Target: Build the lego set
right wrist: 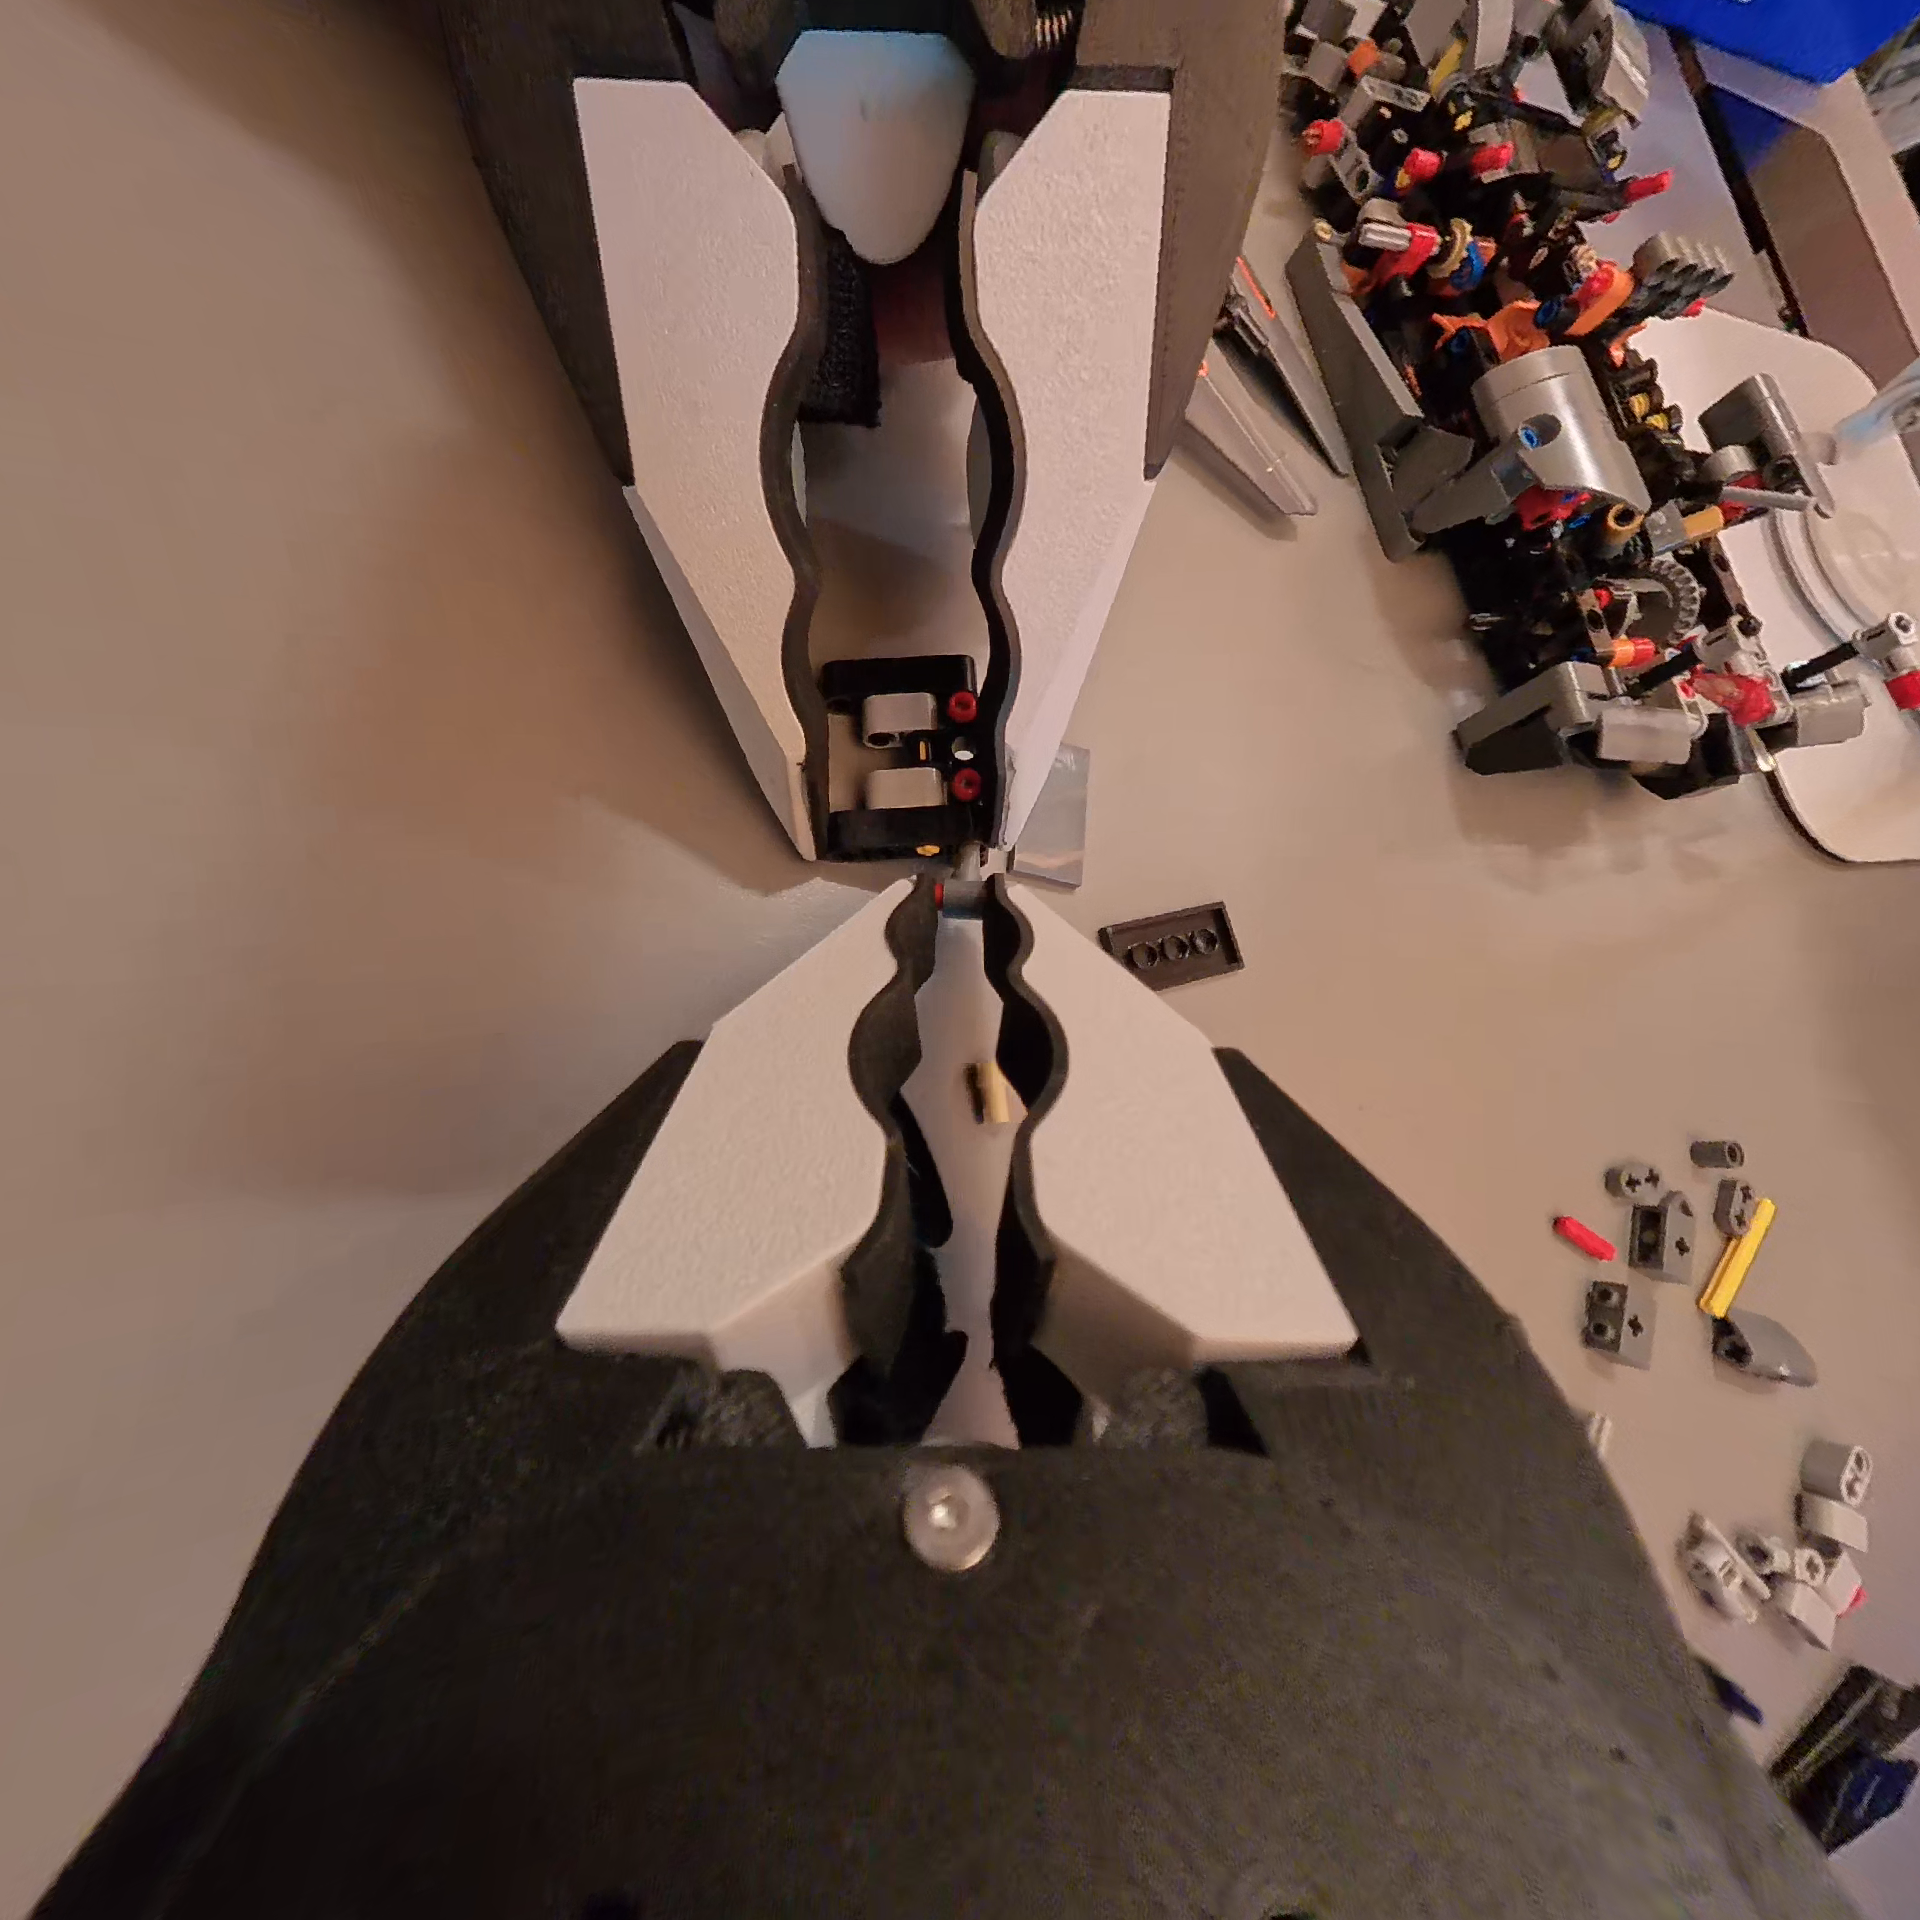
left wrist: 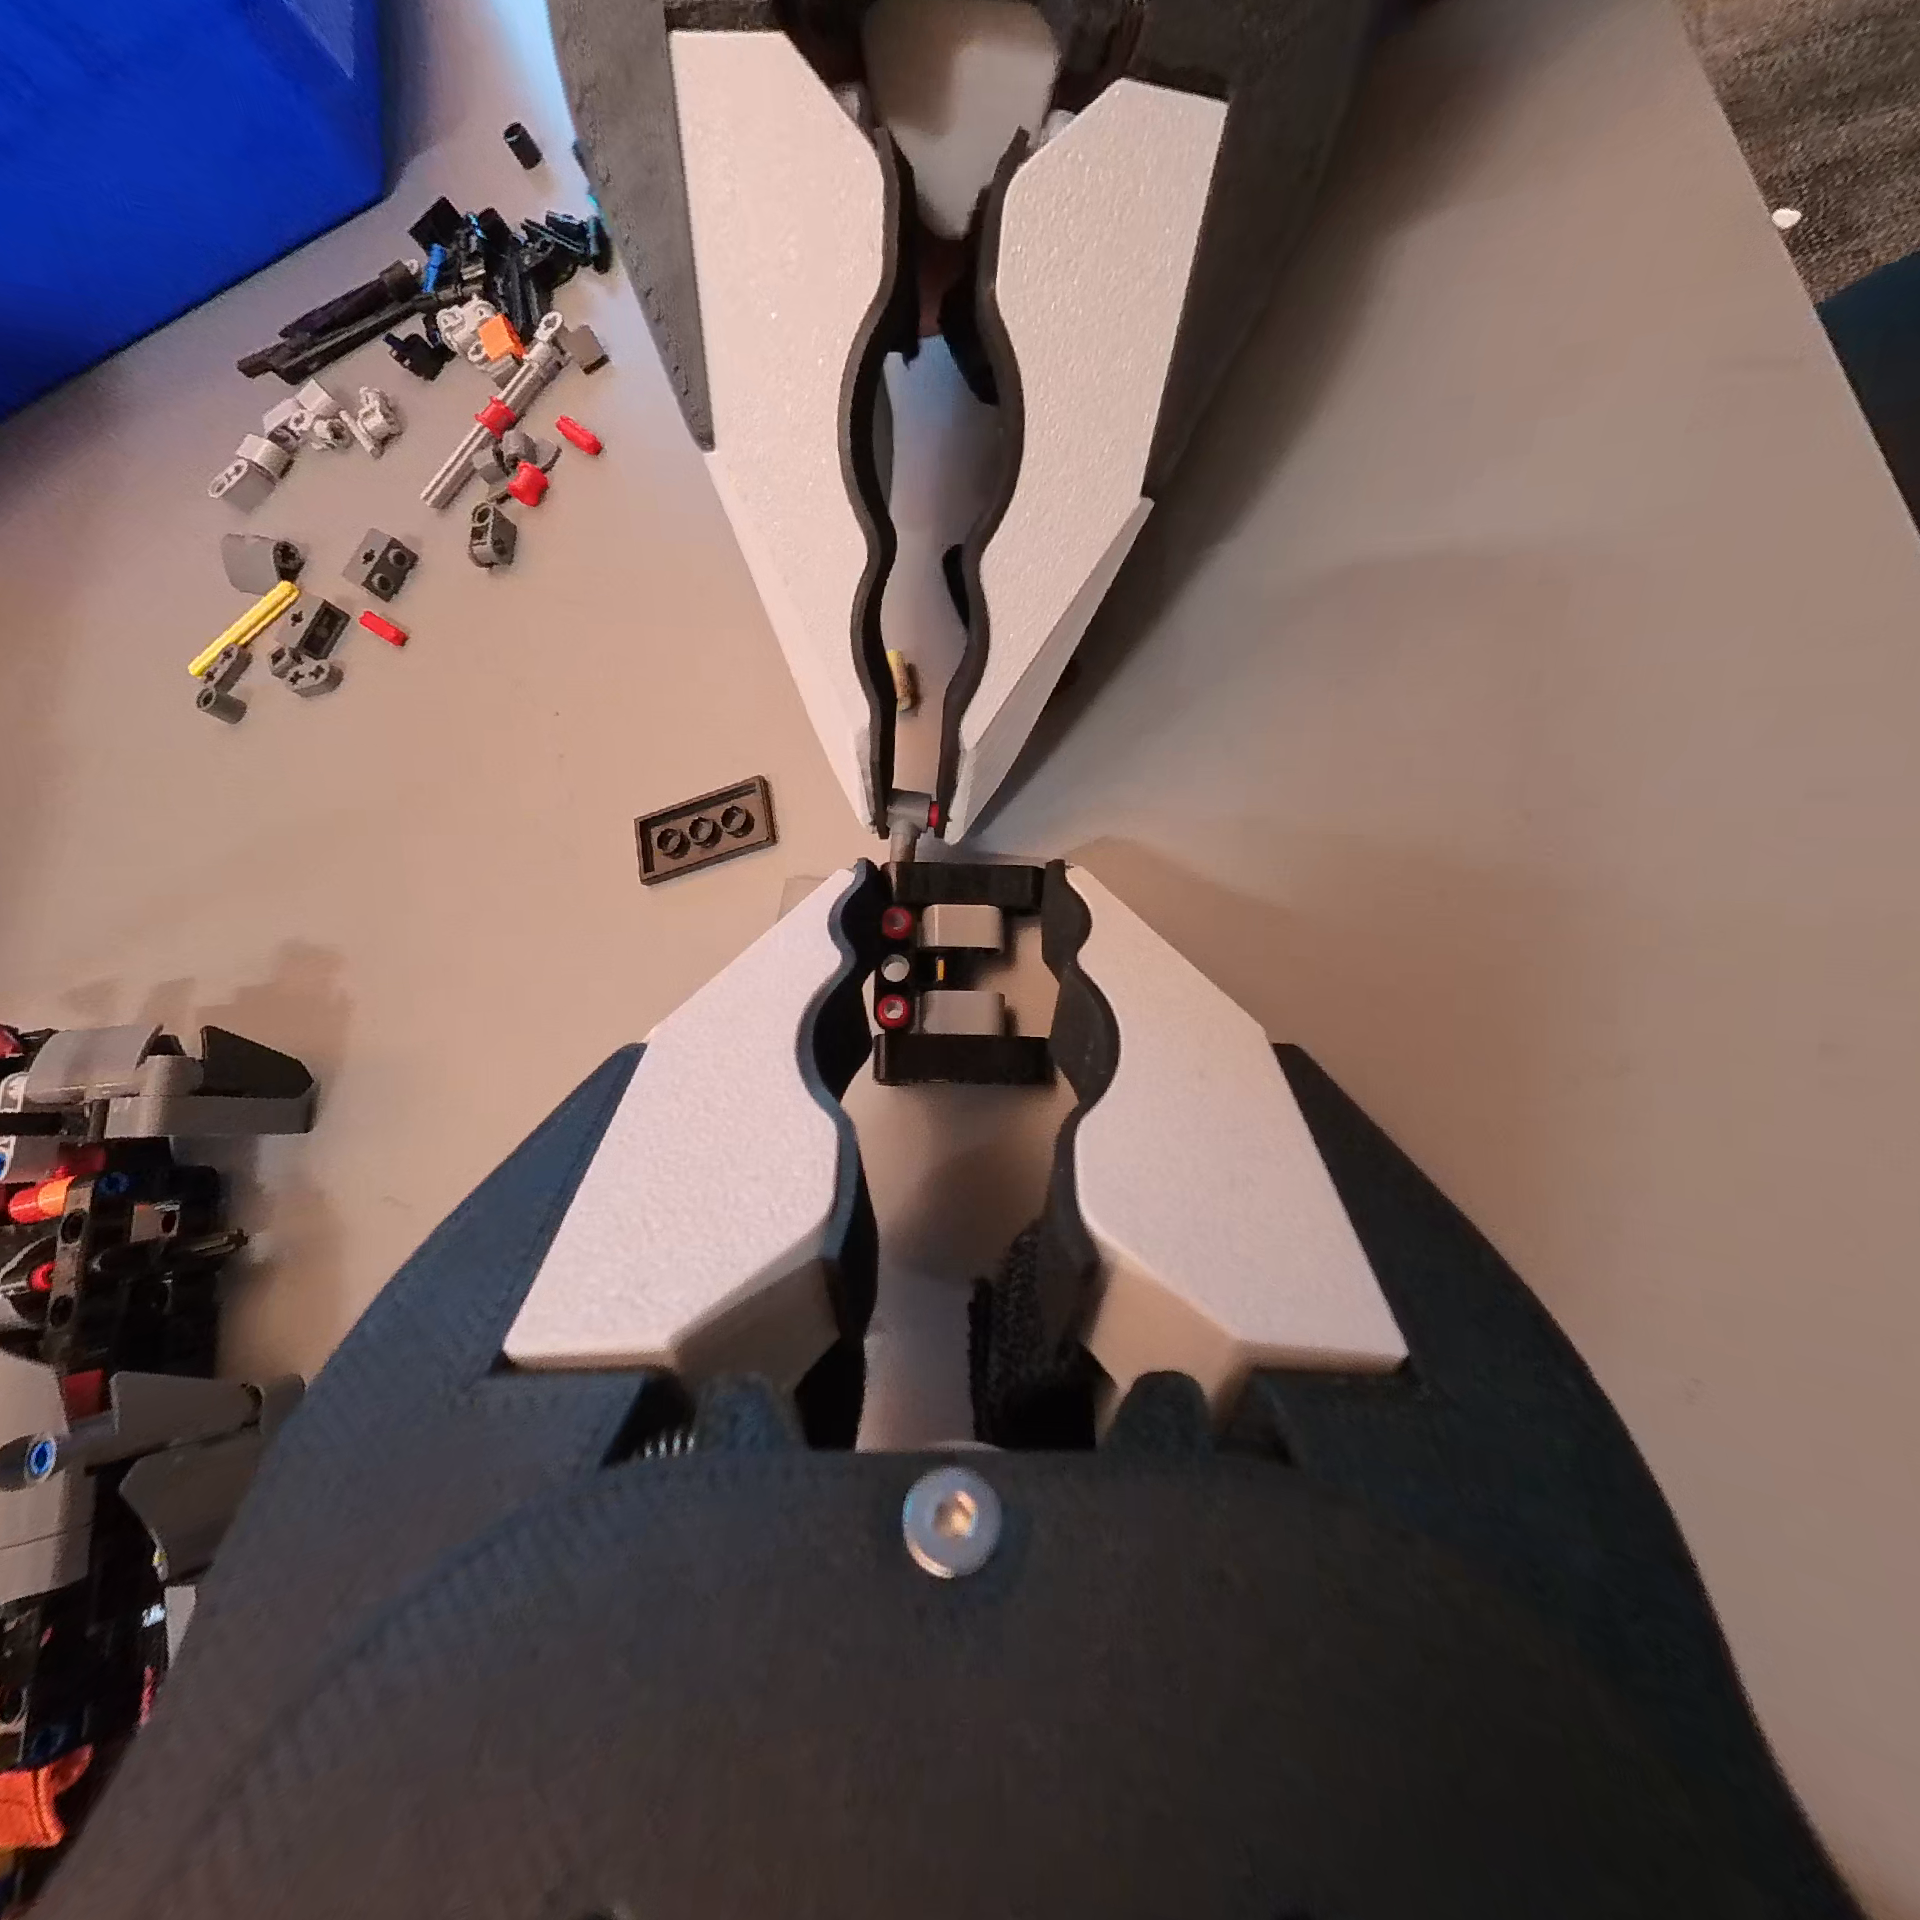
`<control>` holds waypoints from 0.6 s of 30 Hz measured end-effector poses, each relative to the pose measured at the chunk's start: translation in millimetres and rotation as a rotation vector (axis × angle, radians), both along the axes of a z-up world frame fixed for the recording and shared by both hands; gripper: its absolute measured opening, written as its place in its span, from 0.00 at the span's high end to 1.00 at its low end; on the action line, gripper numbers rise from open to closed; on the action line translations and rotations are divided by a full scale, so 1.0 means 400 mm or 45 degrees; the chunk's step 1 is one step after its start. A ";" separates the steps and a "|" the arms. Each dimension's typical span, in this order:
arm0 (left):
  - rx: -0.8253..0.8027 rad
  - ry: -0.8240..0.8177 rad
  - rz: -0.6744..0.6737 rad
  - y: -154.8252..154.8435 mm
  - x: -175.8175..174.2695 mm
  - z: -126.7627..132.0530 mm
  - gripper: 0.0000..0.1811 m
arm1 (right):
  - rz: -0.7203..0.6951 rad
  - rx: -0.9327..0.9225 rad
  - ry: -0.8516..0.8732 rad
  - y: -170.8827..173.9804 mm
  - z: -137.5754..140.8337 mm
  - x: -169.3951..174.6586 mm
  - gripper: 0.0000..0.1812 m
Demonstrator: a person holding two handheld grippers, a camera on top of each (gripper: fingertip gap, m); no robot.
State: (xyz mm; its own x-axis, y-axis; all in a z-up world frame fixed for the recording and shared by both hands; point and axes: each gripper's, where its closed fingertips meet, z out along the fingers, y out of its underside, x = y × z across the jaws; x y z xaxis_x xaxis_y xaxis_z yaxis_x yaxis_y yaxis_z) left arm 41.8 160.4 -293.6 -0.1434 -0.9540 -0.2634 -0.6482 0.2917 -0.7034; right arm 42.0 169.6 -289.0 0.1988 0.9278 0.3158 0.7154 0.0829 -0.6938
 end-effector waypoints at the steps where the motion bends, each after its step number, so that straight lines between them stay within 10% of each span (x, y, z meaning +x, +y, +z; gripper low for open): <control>1: 0.000 0.000 -0.001 0.000 0.000 0.000 0.84 | 0.017 -0.001 -0.011 0.000 0.000 0.000 0.97; 18: -0.008 0.002 -0.004 0.000 -0.001 0.000 0.84 | 0.158 -0.012 -0.039 -0.002 0.012 -0.013 0.96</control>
State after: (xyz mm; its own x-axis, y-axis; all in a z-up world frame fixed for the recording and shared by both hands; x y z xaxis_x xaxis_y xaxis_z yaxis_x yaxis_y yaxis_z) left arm 41.6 160.6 -293.8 -0.1467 -0.9552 -0.2569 -0.6484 0.2890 -0.7044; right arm 36.9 168.8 -284.0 0.0726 0.9475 0.3114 0.7208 0.1660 -0.6730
